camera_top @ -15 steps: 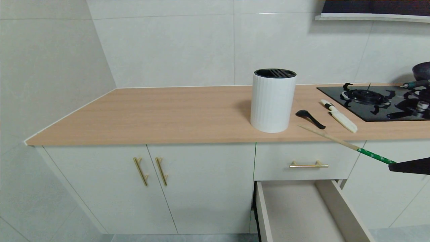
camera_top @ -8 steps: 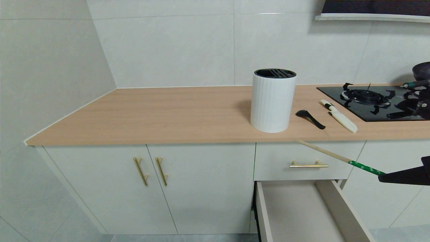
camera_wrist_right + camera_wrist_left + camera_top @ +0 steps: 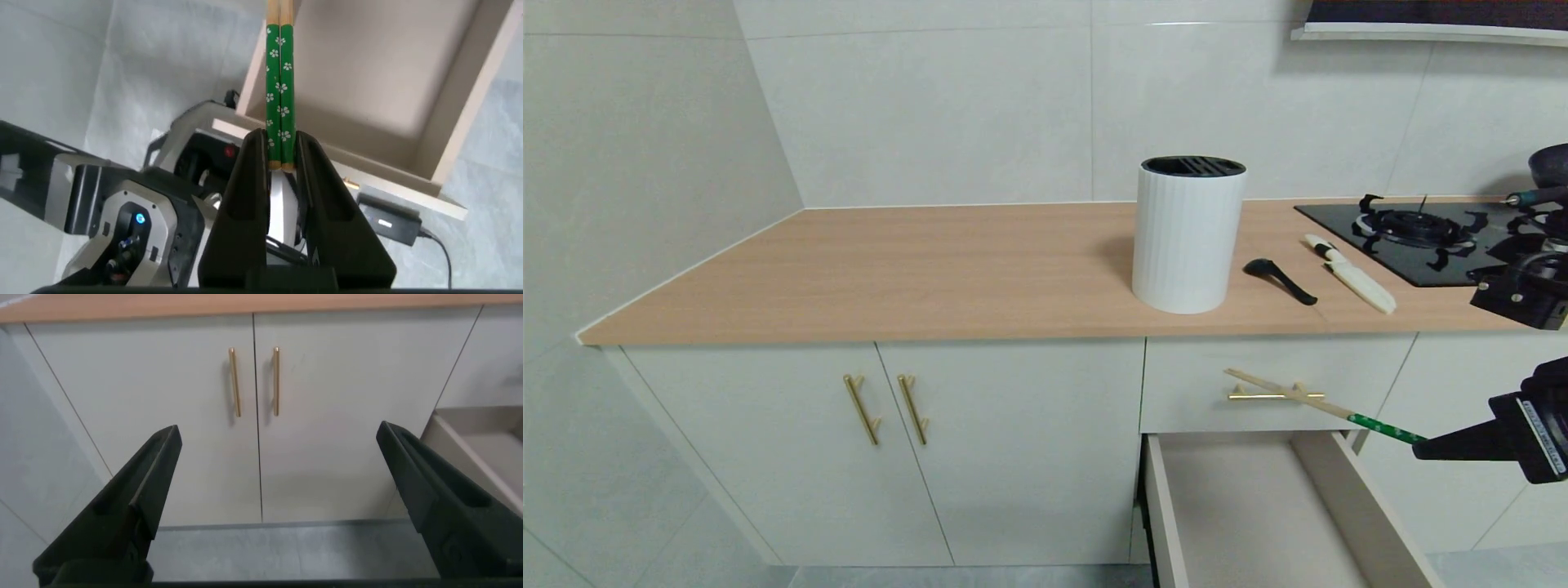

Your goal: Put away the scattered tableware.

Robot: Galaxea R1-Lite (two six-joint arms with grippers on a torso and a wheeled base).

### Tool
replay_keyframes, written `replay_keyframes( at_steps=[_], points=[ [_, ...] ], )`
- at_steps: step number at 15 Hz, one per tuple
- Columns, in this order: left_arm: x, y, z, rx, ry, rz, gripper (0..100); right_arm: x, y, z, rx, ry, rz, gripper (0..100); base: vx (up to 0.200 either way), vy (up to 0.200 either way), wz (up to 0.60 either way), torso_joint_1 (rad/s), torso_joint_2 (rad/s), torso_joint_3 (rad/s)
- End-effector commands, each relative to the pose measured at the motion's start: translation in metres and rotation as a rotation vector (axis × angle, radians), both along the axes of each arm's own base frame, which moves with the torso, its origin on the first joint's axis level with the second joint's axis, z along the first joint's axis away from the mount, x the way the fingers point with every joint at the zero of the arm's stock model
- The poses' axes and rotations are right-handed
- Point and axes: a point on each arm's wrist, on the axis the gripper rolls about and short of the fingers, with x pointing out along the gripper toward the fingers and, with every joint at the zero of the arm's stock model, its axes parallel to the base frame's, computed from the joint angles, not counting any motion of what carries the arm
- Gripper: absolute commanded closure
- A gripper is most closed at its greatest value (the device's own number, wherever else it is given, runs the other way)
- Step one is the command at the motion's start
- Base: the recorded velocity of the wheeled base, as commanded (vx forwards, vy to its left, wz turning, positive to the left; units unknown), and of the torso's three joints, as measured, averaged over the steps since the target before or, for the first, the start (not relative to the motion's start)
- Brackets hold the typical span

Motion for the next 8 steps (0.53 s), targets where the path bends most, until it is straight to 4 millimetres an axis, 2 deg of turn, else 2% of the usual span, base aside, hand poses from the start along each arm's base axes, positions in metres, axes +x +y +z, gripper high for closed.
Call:
replay_keyframes(
  at_steps=[1,8],
  points=[
    [0.0,0.0,0.0,0.0,0.001,0.0,0,0.005,0.001,-0.006,-0.005,0.027,0.001,100,0.0,0.0,0.0,-0.154,0.43,0.251],
    [0.0,0.0,0.0,0.0,0.001,0.0,0,0.018,0.004,-0.017,-0.017,0.073,-0.001,100,0.0,0.0,0.0,-0.163,0.46,0.295]
  ],
)
